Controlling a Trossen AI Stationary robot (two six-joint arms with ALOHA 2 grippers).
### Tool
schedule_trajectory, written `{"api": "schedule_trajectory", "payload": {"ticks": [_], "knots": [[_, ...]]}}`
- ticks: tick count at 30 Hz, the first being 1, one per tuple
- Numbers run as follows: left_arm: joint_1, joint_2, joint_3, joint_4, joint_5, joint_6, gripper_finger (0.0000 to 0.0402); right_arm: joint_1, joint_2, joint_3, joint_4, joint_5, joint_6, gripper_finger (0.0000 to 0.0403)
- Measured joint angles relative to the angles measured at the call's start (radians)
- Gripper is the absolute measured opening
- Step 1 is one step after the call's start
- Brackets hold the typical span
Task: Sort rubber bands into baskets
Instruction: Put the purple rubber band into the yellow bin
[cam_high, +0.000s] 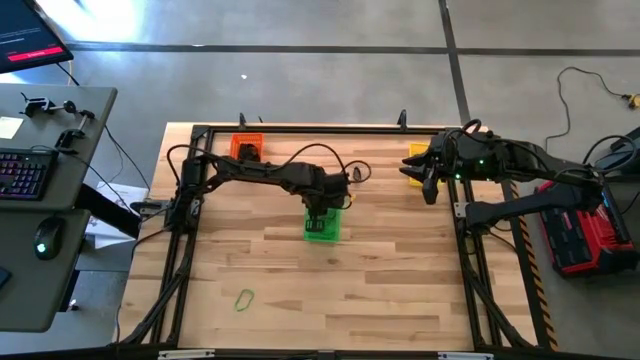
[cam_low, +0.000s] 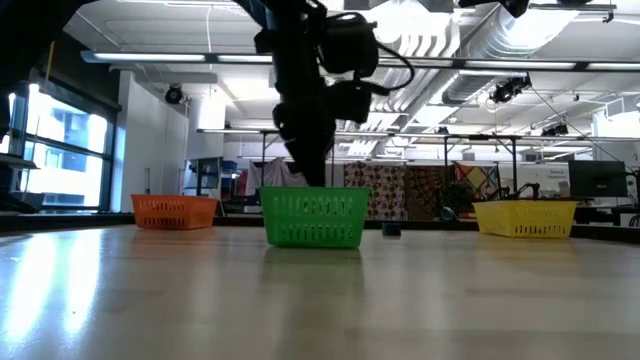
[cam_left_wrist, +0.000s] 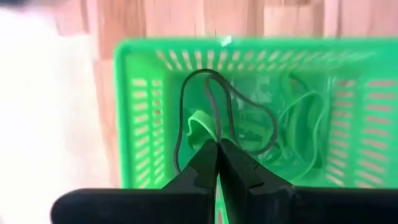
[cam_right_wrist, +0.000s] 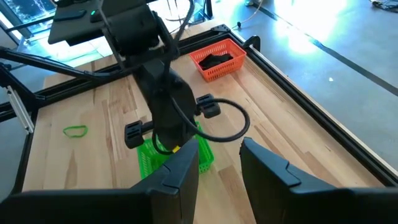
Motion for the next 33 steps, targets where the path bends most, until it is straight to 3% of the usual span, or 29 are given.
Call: {"api": "schedule_trajectory", "payload": {"ticks": [10,33], "knots": [[0.018,-0.002,0.154,-0.133,0.027,-0.027,0.0001,0.000,0.000,0.000,0.000,0.000,0.000,0.0108],[0.019,-0.001,0.153,-0.231,0.145,0.000,0.0001,0.000,0.000,0.000,-0.001,-0.001,0.000,0.0108]]}}
